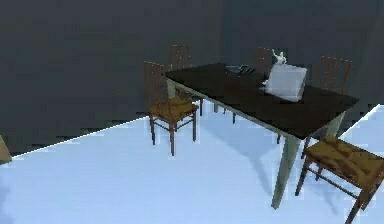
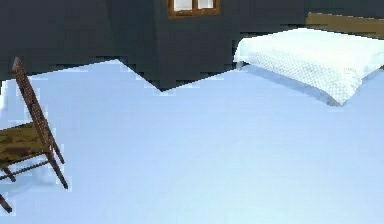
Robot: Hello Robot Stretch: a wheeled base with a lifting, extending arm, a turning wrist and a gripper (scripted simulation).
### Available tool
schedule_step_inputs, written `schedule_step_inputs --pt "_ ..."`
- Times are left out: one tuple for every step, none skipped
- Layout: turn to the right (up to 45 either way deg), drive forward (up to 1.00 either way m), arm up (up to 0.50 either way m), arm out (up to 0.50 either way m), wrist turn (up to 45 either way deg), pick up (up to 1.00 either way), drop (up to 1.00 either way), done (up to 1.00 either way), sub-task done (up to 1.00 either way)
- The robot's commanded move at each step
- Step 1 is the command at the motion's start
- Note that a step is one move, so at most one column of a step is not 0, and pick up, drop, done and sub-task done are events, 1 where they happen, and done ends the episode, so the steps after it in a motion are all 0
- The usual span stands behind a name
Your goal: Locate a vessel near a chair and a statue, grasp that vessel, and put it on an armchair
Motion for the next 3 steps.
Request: schedule_step_inputs --pt "0.0 0.90 0.00 0.00 0.0 0.00 0.00 0.00 0.00" --pt "45.0 0.00 0.00 0.00 0.0 0.00 0.00 0.00 0.00" --pt "45.0 0.00 0.00 0.00 0.0 0.00 0.00 0.00 0.00"
